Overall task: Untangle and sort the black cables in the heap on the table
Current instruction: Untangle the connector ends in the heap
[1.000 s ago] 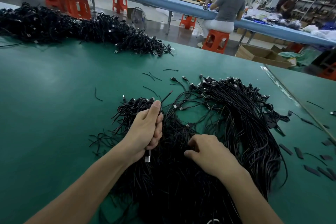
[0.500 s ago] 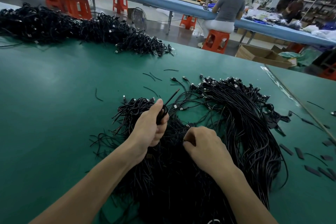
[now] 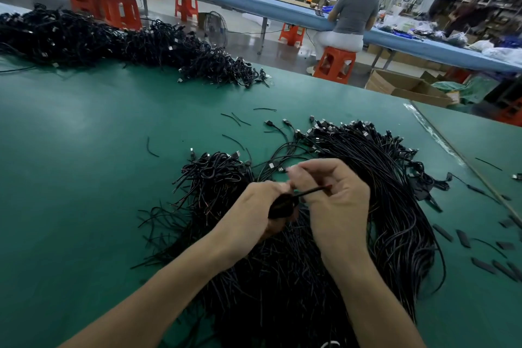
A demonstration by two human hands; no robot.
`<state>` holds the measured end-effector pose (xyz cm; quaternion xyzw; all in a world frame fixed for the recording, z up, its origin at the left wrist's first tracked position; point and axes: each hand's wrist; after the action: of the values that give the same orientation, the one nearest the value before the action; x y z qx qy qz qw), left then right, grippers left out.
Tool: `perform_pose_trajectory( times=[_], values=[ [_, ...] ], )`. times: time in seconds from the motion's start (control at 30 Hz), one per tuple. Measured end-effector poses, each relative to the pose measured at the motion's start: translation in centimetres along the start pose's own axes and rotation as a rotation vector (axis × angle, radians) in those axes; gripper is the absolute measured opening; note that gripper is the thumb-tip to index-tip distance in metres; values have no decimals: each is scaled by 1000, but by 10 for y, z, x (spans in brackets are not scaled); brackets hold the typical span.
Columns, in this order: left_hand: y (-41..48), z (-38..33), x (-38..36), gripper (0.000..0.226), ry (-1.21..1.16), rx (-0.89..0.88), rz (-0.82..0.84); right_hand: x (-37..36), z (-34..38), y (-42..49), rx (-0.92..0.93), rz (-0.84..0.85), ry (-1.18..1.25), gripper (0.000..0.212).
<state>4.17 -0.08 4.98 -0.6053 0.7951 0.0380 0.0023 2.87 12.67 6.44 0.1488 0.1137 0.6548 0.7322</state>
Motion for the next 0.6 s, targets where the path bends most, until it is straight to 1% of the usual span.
perform_pose_trajectory(
  times=[0.07,0.1,0.17,0.23,0.33,0.47,0.6],
  values=[
    [1,0,-1,26,-131,-27,-73,-5,3,-6,25,52,-23,24],
    [1,0,0,22,-187,-43,-99,-5,4,-7,46,56,-63,28],
    [0,0,1,18,-216,-112,-124,-3,5,-10,92,71,-165,36],
    [0,-2,3,27,-204,-188,-154,-2,8,-11,117,109,-213,38],
    [0,-2,3,38,-178,-251,-204,-1,13,-13,177,161,-266,38],
    [0,-1,5,48,-221,-231,-230,2,15,-12,242,233,-400,16],
    [-1,-2,3,48,-227,-229,-208,4,17,-12,317,136,-507,11]
  ],
)
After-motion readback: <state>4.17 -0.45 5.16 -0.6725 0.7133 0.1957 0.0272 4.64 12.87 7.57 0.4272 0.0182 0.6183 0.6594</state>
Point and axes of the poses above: each hand's wrist, its own y-axis towards the middle knuckle, its own x-axis out of the back of the hand, z = x × y, and after that the axes turned 1 degree about -x, right-handed
